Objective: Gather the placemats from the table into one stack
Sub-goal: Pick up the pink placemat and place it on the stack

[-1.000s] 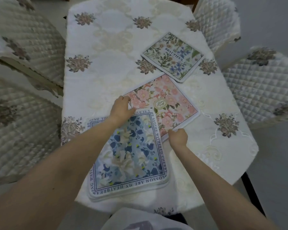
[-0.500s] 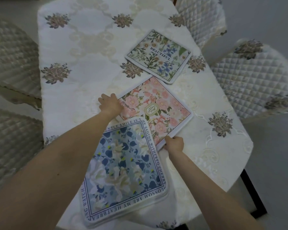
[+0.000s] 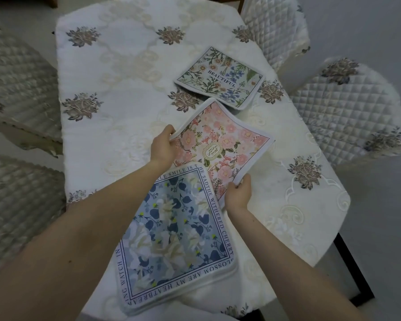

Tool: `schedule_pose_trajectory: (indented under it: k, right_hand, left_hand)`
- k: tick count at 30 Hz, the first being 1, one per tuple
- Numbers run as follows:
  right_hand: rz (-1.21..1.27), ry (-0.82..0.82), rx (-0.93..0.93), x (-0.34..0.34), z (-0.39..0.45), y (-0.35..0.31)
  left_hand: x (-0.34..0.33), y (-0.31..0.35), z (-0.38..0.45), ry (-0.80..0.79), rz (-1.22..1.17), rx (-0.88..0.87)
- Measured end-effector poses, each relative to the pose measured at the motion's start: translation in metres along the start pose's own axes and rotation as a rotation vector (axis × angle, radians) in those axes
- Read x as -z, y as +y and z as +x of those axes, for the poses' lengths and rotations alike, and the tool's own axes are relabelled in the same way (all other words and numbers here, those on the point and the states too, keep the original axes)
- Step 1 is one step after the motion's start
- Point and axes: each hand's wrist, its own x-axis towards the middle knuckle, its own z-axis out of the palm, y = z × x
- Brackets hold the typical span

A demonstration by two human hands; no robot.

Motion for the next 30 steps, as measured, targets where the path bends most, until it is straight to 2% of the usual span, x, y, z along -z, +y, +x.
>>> schedule_pose_trajectory:
  k: [15,22,30]
  right_hand:
    - [0.195,0.116,0.344,0.037,0.002,-0.052]
    - [0.194,0.021,0.395,0.039,-0.013,-0.059]
    - [0.097,-0.131,0.319,0.028,-0.028,-0.037]
  left_hand:
    - [0.021,0.073,-0.025,0.270,-0.344,-0.073]
    - [0.036,0.063,-0.062,0.387,-0.375,0.069]
    - [0.042,0.017,-0.135,0.468,-0.395,0.265]
